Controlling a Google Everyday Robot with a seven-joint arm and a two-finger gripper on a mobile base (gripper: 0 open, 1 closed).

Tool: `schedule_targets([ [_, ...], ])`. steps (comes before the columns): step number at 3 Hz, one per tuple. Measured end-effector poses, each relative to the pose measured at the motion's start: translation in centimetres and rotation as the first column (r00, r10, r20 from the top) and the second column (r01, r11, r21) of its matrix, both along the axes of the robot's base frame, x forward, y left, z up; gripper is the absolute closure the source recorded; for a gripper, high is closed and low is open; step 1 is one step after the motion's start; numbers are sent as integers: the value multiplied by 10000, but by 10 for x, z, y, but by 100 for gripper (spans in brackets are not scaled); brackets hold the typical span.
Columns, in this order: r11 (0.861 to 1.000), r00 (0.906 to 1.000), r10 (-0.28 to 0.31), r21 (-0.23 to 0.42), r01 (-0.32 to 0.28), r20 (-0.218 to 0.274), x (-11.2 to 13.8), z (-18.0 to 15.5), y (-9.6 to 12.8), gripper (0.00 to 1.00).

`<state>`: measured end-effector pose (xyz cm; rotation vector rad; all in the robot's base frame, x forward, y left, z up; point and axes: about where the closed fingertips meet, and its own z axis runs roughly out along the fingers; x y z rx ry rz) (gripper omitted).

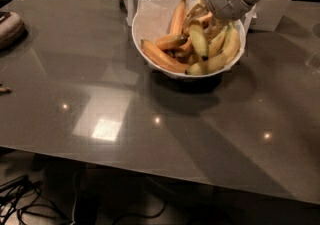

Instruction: Pick banana from white bowl

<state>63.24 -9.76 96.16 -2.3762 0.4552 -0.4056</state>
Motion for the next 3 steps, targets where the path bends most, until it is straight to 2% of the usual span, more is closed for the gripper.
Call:
schedule_targets([
  [1, 9987, 9994, -155, 486, 140, 308, -5, 27, -10, 100],
  [2, 9919, 9981, -89, 1269, 12, 603, -23, 57, -22, 100],
  [3, 9708, 9956, 204, 2363, -416, 917, -51, 80, -31, 100],
])
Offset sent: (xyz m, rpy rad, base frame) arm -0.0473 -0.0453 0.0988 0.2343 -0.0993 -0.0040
